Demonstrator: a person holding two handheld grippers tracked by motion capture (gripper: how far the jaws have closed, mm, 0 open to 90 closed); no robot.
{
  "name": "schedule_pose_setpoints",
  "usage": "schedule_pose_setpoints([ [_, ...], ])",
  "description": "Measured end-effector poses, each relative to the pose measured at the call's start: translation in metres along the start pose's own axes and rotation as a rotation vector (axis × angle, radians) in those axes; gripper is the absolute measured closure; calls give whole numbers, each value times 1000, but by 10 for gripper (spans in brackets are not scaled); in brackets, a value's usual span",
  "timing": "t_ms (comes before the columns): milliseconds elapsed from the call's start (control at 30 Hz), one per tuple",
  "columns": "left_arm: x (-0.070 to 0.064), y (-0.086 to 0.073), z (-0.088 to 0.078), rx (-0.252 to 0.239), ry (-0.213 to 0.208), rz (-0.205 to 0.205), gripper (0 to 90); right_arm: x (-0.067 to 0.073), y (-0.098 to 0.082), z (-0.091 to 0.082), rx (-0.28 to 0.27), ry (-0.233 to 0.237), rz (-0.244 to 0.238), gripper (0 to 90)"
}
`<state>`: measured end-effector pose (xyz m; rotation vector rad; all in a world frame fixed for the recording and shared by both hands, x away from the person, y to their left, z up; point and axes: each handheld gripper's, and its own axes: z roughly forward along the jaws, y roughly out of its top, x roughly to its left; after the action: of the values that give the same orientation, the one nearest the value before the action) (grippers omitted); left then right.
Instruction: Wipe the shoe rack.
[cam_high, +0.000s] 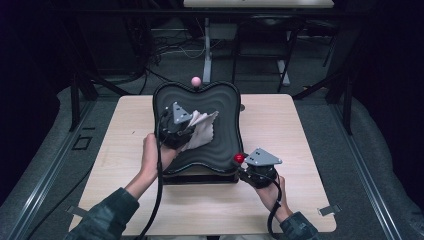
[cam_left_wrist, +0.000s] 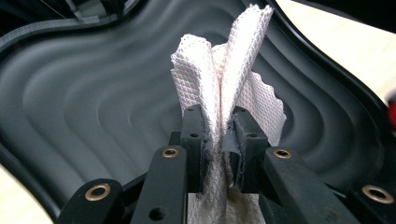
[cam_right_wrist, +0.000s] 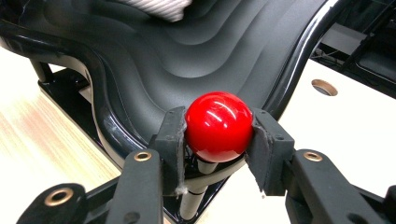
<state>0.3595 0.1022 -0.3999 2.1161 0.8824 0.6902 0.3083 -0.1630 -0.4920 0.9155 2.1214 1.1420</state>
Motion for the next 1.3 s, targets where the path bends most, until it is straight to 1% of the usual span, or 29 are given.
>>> schedule_pose_setpoints([
  [100,0,-14,-9,1,-13,-15,771,1,1,0,8,-5,-1,599],
  [133,-1,-19,-11,8,-17,-20,771,1,1,1,7,-20,-2,599],
  [167,-2,-23,-13,15,-17,-12,771,1,1,0,13,-14,0,599],
  [200,-3,-28,-16,17,-20,-16,771,2,1,1,13,-15,0,599],
  [300,-5,-44,-22,10,-39,-49,770,2,2,1,16,-22,1,599],
  [367,-7,-55,-27,9,-43,-61,771,3,2,1,8,-25,2,599],
  [400,-7,-60,-29,10,-45,-64,772,3,2,1,15,-24,2,599],
  [500,-8,-76,-35,12,-59,-91,774,3,2,1,15,-25,4,599],
  [567,-8,-85,-39,11,-58,-102,776,3,2,1,16,-24,4,599],
  [700,-10,-104,-46,25,-62,-118,777,3,2,1,19,-27,2,599],
  [767,-10,-114,-48,28,-69,-138,776,3,2,1,21,-30,1,599],
  [867,-11,-125,-51,54,-81,-144,775,3,2,1,17,-29,2,599],
  [933,-10,-131,-52,69,-78,-151,775,3,2,1,17,-31,2,599],
  [1000,-9,-138,-52,84,-71,-166,775,3,2,1,17,-32,3,599],
  [1067,-6,-143,-52,99,-55,-180,776,3,2,1,17,-33,3,599],
  [1100,-4,-146,-53,103,-41,-184,777,3,2,1,17,-32,3,599],
  [1167,-1,-150,-54,107,-9,-196,777,3,2,1,21,-34,3,598],
  [1233,2,-154,-54,105,4,-216,777,3,2,1,20,-34,3,599],
  [1267,3,-155,-53,103,13,-219,777,3,2,1,19,-34,4,598],
  [1300,4,-154,-53,102,14,-220,777,3,2,1,19,-35,4,599],
])
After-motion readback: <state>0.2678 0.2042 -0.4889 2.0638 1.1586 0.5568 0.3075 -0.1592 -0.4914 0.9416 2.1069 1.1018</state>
